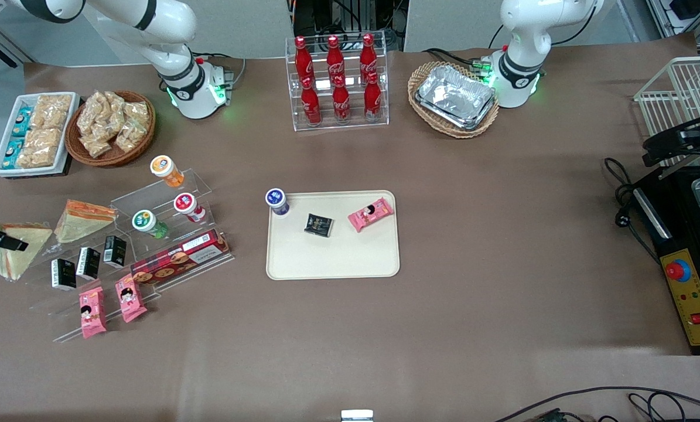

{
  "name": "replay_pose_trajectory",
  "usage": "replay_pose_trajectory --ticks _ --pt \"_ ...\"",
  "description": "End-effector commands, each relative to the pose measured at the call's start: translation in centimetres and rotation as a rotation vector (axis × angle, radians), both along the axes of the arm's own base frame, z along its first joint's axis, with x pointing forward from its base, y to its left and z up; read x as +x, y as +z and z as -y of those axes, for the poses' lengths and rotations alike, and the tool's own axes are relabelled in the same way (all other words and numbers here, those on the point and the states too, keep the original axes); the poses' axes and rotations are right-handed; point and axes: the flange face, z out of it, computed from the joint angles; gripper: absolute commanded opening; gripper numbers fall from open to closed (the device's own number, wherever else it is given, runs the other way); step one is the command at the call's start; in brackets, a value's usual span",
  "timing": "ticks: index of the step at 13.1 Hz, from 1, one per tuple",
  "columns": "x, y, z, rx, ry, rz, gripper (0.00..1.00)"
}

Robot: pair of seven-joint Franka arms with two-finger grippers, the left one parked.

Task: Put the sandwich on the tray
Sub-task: 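Lower the right gripper and close it on a wrapped sandwich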

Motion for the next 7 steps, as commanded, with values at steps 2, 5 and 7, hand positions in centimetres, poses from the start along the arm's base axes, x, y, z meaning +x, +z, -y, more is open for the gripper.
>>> replay_pose_trajectory --ticks 2,5,7 --pt "1.2 2.4 -0.3 0.007 0.041 0.050 0.25" --pt "3.2 8.1 -2.6 0.033 0.182 0.005 0.25" --pt "4.4 11.9 -7.0 0.063 0.266 -0.074 0.25"
